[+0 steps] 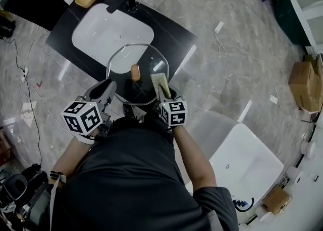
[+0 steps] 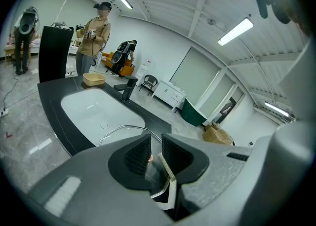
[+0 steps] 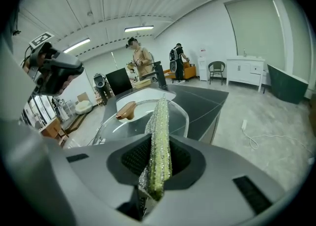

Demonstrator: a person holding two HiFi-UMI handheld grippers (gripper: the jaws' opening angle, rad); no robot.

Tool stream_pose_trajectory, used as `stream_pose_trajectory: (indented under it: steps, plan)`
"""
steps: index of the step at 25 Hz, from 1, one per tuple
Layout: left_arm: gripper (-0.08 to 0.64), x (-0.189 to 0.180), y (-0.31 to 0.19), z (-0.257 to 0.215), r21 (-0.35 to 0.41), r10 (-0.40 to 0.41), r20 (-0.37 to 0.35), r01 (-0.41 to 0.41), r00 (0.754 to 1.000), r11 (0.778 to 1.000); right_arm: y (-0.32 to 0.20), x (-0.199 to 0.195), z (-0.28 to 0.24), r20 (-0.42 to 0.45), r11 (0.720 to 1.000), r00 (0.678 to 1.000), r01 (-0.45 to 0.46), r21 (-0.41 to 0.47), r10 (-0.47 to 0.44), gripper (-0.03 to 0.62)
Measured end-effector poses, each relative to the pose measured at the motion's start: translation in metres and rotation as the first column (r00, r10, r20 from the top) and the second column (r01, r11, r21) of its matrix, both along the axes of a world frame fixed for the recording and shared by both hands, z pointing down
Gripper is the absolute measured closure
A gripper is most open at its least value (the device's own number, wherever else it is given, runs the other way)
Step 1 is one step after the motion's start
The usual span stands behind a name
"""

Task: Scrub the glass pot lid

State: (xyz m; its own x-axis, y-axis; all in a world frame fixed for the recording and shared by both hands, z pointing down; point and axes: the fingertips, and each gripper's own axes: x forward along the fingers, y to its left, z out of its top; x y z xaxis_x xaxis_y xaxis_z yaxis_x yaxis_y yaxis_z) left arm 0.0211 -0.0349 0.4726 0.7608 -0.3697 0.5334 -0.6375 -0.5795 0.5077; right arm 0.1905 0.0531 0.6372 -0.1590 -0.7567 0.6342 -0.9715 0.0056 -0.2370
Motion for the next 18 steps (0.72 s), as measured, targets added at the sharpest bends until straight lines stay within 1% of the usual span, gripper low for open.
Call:
stream_pose_trajectory:
  steps: [7,10,13,14,16,18]
  plan:
    - [0.489,0.001,0.000,-0.003,0.007,-0.008,-0.004,0.008,1.000,1.000,0.002,0.044,0.002,-0.032,0.996,0.996,-0.086,-0.032,0.085,0.528]
    - [0.489,-0.010,-0.004,-0.003,0.001,-0.041,-0.011,0.041,0.999,0.999,-0.002,0.068,0.000,-0.047,0.987,0.988,-0.150,-0.061,0.147,0.528]
    - [0.489,-0.028,-0.012,-0.004,0.002,-0.084,-0.020,0.084,0.996,0.996,-0.021,0.090,-0.009,-0.067,0.980,0.980,-0.192,-0.057,0.188,0.528]
    - [0.489,-0.035,-0.015,-0.005,0.004,-0.101,-0.023,0.101,0.995,0.995,-0.031,0.094,-0.014,-0.075,0.981,0.980,-0.189,-0.051,0.185,0.528]
    - [0.489,-0.051,-0.017,-0.005,0.000,-0.139,-0.031,0.139,0.990,0.990,-0.055,0.091,-0.024,-0.071,0.987,0.986,-0.153,-0.040,0.149,0.528]
    - [0.489,-0.066,-0.018,-0.005,-0.016,-0.176,-0.040,0.176,0.984,0.984,-0.082,0.075,-0.033,-0.014,0.995,0.996,-0.093,-0.029,0.093,0.528]
